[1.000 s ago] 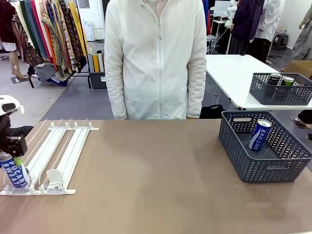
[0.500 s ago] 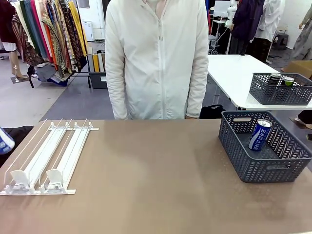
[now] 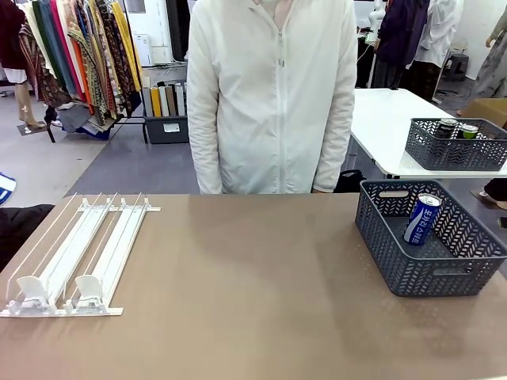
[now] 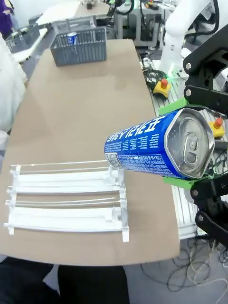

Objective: Retrieve and store the cans from the dispenser.
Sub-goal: Pick up one can from the Automatic Can Dispenser and place it in the middle of the table.

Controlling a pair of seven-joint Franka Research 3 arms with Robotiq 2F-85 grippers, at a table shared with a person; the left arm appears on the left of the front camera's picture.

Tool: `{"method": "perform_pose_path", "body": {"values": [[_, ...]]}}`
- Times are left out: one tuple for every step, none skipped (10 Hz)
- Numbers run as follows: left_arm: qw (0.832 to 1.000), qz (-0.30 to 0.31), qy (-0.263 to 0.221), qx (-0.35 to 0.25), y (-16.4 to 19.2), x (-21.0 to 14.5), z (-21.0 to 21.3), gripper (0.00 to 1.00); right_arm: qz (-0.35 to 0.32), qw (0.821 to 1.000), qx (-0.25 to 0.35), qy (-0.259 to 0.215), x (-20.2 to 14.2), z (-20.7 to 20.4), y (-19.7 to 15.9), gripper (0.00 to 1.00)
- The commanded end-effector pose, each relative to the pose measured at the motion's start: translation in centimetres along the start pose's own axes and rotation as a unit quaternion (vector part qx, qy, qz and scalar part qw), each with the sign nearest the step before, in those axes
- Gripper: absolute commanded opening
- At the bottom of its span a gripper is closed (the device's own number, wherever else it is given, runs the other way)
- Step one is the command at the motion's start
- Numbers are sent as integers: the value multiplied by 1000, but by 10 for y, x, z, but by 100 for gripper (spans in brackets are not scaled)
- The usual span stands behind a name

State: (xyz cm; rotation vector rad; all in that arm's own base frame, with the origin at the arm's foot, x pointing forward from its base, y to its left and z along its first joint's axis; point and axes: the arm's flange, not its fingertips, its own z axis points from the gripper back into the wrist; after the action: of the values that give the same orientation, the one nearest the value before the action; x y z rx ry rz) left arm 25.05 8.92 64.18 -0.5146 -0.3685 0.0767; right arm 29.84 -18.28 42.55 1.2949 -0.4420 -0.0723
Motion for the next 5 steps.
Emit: {"method": "perform_pose_path", "body": {"values": [[999, -14, 12, 44, -17, 5, -6, 0, 8, 1000, 1, 5, 1, 3, 1, 100], [999, -14, 12, 44, -17, 5, -6, 0, 8, 1000, 1, 5, 1, 3, 1, 100], [999, -14, 12, 44, -17, 5, -6, 0, 8, 1000, 1, 5, 1, 3, 1, 100], [1000, -5, 11, 28, -12, 3, -10, 0, 8, 1000, 1, 5, 1, 3, 1, 100], [999, 25, 8, 31, -32, 19, -36, 0, 8, 1000, 1, 5, 1, 3, 1, 100]]}}
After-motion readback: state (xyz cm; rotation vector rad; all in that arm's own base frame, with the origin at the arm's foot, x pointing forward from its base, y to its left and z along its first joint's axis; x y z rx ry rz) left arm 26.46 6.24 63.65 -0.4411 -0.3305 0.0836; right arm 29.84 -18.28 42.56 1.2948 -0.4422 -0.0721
